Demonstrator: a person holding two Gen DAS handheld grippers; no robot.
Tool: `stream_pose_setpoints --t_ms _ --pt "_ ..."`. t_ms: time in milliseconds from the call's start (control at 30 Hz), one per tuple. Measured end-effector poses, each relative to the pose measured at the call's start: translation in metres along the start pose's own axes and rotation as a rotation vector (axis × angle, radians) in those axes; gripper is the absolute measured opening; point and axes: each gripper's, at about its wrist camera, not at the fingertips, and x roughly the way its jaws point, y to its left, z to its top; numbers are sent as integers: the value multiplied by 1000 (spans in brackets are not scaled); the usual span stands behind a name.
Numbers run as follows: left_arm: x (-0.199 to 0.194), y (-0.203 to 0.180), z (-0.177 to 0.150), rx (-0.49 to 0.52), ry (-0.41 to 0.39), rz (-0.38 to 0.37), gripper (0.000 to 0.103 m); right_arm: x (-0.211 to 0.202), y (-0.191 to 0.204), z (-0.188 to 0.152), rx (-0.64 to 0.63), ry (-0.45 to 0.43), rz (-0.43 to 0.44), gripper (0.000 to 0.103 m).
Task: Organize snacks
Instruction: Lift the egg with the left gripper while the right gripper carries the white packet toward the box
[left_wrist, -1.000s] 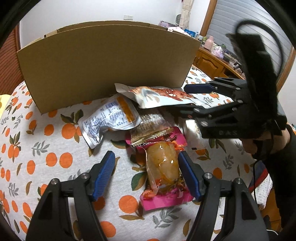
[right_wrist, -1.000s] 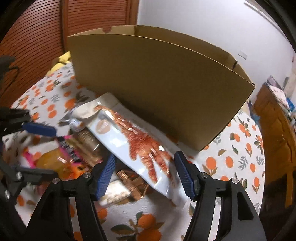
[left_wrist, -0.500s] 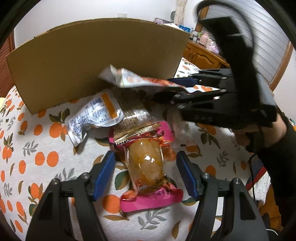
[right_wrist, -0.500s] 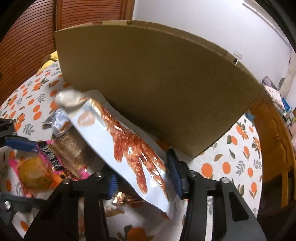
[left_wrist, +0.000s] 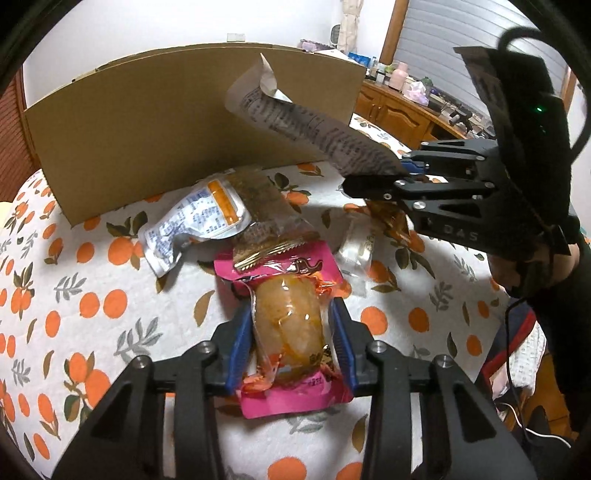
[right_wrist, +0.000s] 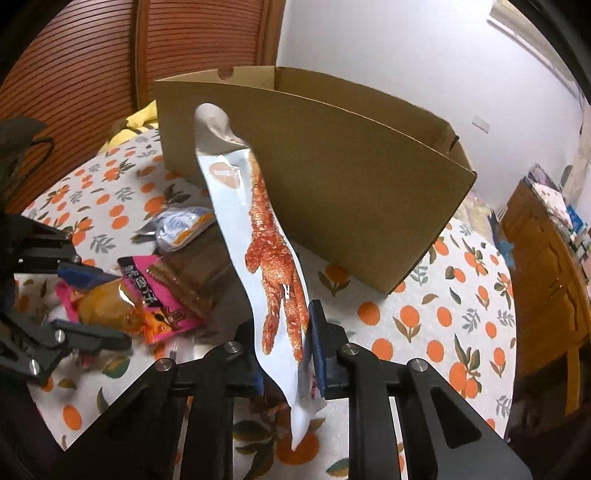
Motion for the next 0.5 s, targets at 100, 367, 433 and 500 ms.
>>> stream_pose_setpoints --t_ms 100,367,433,500 --pt "-2 1 -3 0 -2 1 37 -7 1 -3 7 -25 3 16" --pt "-8 1 -8 -6 -21 -10 36 -29 5 -7 23 -84 9 15" --pt "-8 0 -6 -3 -28 -11 36 -31 7 -8 16 -92 12 15" --pt "-12 -2 -8 -3 -34 -19 36 -34 10 -9 11 -100 9 14"
